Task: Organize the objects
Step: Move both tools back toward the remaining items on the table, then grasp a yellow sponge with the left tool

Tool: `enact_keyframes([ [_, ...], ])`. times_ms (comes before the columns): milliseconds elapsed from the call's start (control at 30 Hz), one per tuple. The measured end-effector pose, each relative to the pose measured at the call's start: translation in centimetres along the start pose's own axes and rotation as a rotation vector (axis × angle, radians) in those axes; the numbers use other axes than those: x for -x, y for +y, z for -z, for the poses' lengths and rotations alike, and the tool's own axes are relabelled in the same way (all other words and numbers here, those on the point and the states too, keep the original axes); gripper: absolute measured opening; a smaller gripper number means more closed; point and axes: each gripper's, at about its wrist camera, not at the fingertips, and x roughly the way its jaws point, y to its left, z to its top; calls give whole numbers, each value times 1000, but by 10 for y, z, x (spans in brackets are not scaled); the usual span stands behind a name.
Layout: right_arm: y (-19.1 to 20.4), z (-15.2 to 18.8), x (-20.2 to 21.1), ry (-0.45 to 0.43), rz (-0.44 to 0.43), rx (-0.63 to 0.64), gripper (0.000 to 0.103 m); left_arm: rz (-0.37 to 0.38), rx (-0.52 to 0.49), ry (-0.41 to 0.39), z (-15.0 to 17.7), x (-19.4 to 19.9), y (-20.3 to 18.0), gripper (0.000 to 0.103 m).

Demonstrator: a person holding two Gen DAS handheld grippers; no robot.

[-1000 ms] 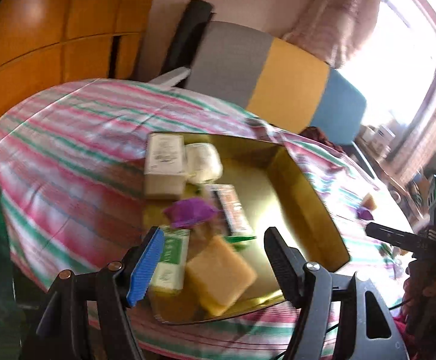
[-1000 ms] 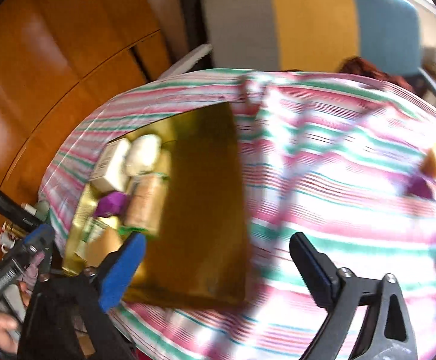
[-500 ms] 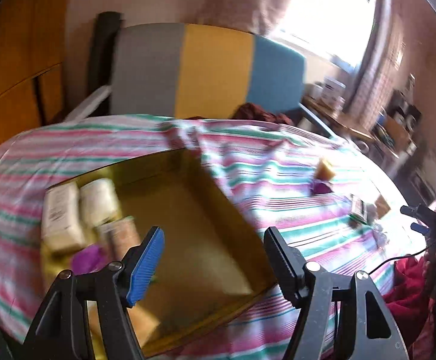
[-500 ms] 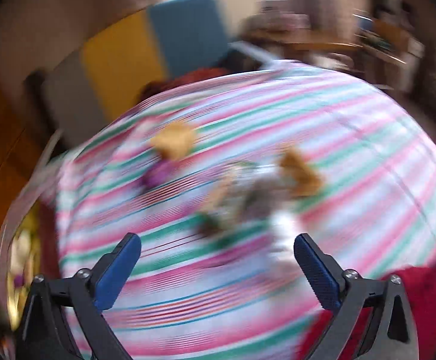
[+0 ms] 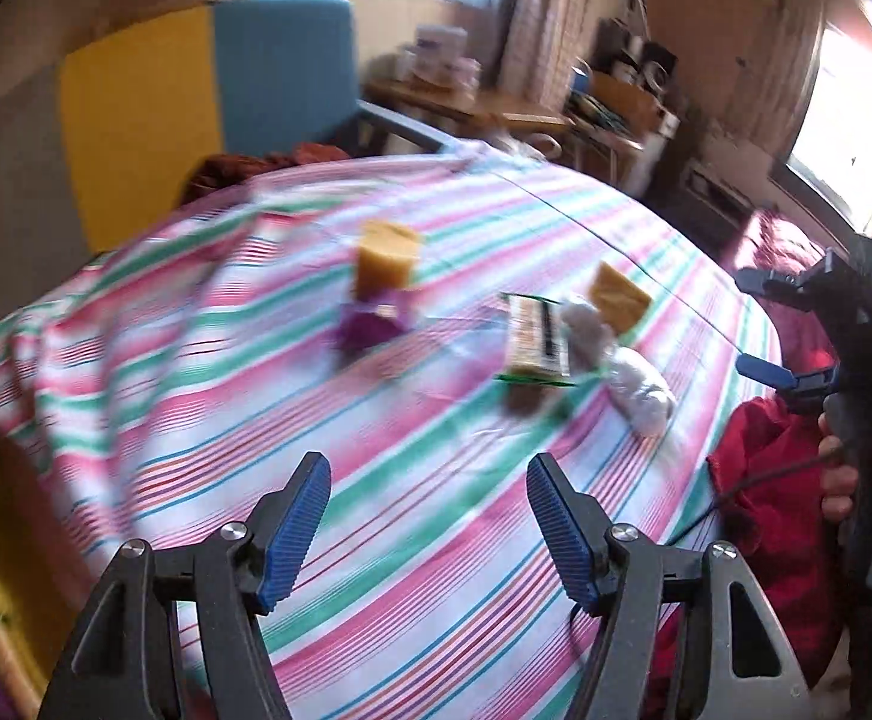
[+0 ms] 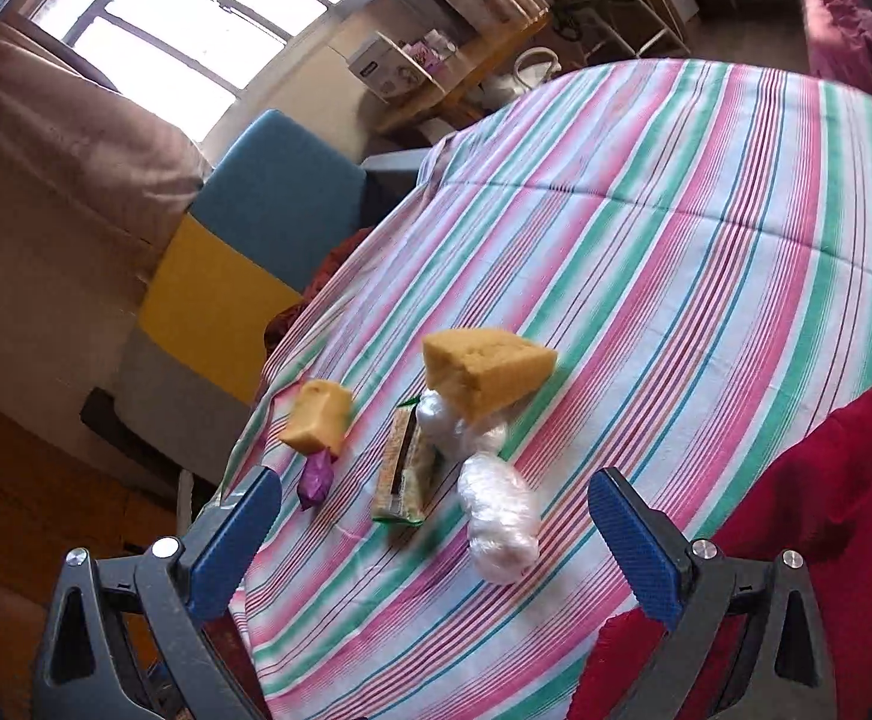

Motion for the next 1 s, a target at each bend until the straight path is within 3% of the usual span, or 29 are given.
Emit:
enact_keyframes([
  [233,-4,3,-7,34,-46,-23,103,-19,43,35,-39,-35,7,68],
  [500,-2,6,-10,56,-68,-7,103,-142,-115,44,-104,-81,15,70],
  [633,-5,6,-12,70,-81,-25,103,-155,-154,77,-131,-118,17,81],
  [1000,-7,6,-16,91,-85,-44,103,-168,-107,207,-152,-197,34,80],
])
